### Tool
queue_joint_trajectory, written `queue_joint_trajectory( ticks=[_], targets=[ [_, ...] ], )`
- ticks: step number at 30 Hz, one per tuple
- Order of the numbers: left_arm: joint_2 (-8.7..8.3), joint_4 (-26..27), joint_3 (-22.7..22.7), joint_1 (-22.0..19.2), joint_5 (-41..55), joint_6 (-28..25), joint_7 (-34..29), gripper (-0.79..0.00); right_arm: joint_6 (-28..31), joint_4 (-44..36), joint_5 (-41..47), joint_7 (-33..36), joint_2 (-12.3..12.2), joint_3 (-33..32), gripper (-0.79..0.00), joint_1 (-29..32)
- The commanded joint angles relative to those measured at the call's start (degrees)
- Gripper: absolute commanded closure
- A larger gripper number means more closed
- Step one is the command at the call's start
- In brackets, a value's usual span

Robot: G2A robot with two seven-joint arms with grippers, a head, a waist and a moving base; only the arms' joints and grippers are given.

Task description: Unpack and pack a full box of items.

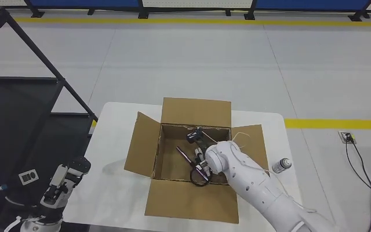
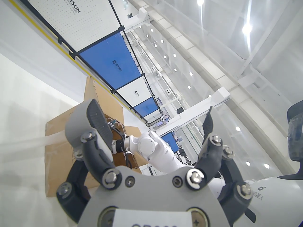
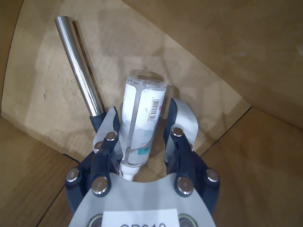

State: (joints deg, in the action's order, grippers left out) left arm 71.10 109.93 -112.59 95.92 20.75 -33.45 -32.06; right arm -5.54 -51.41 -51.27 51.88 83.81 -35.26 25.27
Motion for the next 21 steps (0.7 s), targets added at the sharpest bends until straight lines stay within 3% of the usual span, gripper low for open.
queue_joint_trajectory(
  ticks=[1, 2, 3, 5, 6, 12, 21],
  targets=[
    [0.00, 0.0, 0.0, 0.0, 0.0, 0.0, 0.0, -0.785, 0.2, 0.5, -0.1, 0.3, 0.3, 0.0, -0.351, -0.2],
    [0.00, 0.0, 0.0, 0.0, 0.0, 0.0, 0.0, -0.785, 0.3, 0.7, 0.1, 0.5, 0.5, 0.0, -0.342, -0.2],
    [0.00, 0.0, 0.0, 0.0, 0.0, 0.0, 0.0, -0.785, 0.6, 1.0, 0.3, 0.4, 0.6, -0.2, -0.280, -0.3],
    [0.00, 0.0, 0.0, 0.0, 0.0, 0.0, 0.0, -0.785, 1.4, 1.1, 1.0, -0.1, 0.7, -0.8, -0.040, -0.4],
    [0.00, 0.0, 0.0, 0.0, 0.0, 0.0, 0.0, -0.785, 2.1, 0.8, 1.4, -0.5, 0.6, -1.4, 0.000, -0.3],
    [0.00, 0.0, 0.0, 0.0, 0.0, 0.0, 0.0, -0.785, 5.8, -8.8, 0.4, -1.2, -2.0, -6.8, 0.000, 3.3],
    [0.00, 0.0, 0.0, 0.0, 0.0, 0.0, 0.0, -0.785, 5.0, -49.4, -13.8, 1.5, -9.7, -25.0, 0.000, 25.0]
  ],
)
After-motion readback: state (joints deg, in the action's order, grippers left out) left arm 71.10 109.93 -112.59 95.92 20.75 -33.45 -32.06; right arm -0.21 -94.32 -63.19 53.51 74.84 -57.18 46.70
